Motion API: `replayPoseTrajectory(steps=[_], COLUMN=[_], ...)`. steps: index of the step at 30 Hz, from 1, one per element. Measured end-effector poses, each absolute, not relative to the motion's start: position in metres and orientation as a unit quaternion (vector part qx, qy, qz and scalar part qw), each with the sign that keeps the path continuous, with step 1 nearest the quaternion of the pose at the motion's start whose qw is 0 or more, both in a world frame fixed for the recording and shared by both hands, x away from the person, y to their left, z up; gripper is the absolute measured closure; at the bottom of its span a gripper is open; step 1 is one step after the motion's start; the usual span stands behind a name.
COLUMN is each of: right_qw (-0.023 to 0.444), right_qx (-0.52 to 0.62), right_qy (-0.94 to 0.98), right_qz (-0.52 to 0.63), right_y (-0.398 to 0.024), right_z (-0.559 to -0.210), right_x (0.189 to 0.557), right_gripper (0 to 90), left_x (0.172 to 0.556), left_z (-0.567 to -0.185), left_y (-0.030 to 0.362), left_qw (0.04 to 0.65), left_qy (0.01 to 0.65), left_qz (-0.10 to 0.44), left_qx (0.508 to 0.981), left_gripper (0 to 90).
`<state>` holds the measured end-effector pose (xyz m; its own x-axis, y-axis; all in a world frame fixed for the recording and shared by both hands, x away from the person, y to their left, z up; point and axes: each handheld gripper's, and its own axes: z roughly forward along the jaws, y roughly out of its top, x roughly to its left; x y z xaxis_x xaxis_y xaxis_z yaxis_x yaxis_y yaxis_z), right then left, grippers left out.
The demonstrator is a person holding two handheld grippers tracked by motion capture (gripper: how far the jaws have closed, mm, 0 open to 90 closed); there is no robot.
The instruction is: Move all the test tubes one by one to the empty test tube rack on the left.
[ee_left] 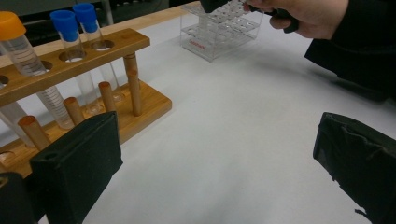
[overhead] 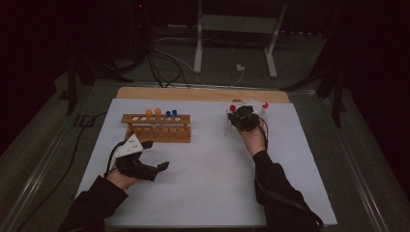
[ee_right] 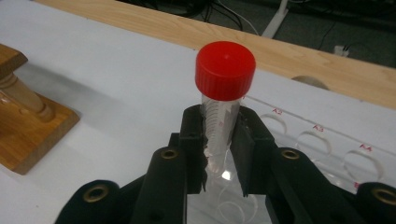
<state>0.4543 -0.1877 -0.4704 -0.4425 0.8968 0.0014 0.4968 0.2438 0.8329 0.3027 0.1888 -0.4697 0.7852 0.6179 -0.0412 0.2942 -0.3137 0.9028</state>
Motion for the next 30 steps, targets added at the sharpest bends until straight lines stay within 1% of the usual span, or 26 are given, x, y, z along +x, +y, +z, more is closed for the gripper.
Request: replayPoseTrajectory(steps=[7, 18, 23, 30], right_qw=[0.261, 0.296, 0.291, 0.277], right_qx=[0.454, 0.421, 0.400, 0.372], right_qy=[0.748, 0.746, 0.753, 0.774], right_qz=[0.406, 0.423, 0.433, 0.431], right_y=[-0.188, -0.187, -0.184, -0.178], right_z=[-0.458, -0.420, -0.411, -0.414], right_x=[0.450, 0.428, 0.412, 0.389], right_gripper=[75.2, 75.2, 75.2, 75.2], left_x=[0.303, 0.304, 0.304, 0.305], left_z=[-0.469, -0.467, -0.463, -0.456], left_y=[0.188, 0.184, 0.181, 0.177], left_qw=[0.509, 0.508, 0.509, 0.512], left_qy=[0.285, 0.280, 0.276, 0.268], left_qz=[0.156, 0.149, 0.149, 0.141], left_qx=[0.797, 0.801, 0.802, 0.804], left_gripper=[2.0, 2.0, 2.0, 2.2])
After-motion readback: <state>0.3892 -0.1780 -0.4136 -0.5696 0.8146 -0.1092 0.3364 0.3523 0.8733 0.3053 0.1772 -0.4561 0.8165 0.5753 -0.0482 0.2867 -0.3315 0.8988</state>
